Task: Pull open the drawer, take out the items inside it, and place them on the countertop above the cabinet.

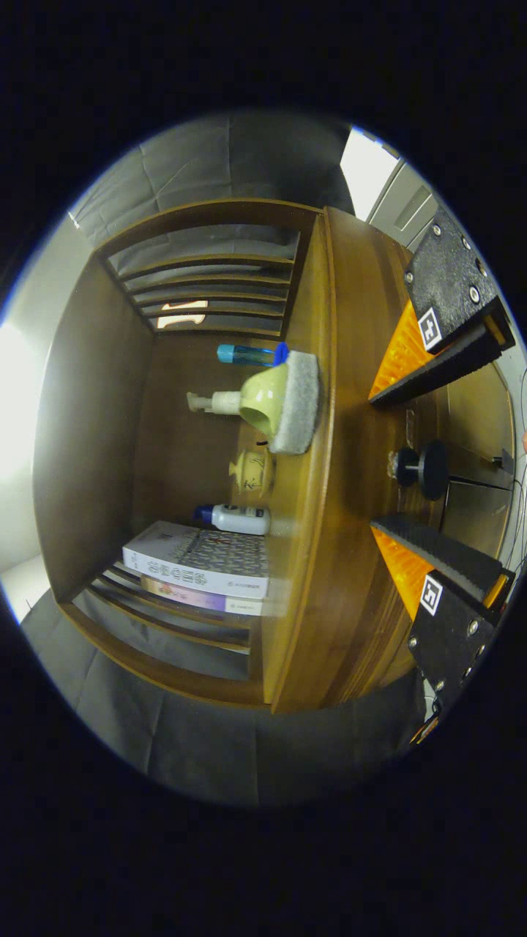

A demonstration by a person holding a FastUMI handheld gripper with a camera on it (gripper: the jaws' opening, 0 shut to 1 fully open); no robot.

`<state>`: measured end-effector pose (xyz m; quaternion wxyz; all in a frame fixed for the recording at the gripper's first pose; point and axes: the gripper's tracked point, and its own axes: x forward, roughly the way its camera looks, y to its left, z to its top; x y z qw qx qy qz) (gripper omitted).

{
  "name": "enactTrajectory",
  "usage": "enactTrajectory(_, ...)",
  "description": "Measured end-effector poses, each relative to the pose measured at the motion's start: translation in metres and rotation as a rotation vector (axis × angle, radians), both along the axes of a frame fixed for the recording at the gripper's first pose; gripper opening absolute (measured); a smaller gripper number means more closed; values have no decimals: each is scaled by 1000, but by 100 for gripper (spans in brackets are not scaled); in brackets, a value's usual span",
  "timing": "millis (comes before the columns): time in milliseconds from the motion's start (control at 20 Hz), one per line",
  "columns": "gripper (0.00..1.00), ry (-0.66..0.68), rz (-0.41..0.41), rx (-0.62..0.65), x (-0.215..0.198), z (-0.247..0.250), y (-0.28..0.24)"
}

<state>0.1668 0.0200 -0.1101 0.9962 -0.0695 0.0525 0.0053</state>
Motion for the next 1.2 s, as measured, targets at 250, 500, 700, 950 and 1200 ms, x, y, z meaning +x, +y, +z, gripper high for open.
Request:
enactTrajectory(250, 95, -3, -17, 100, -32, 38, -13)
enactTrajectory(500, 95, -19, -27, 153, -69, 70, -34)
enactTrajectory(700, 95, -65, 6, 114, -106, 93, -36)
enactTrajectory(950, 95, -77, 51, 127, -151, 104, -26)
enactTrajectory(1200, 94, -98, 61, 134, -176, 110, -28)
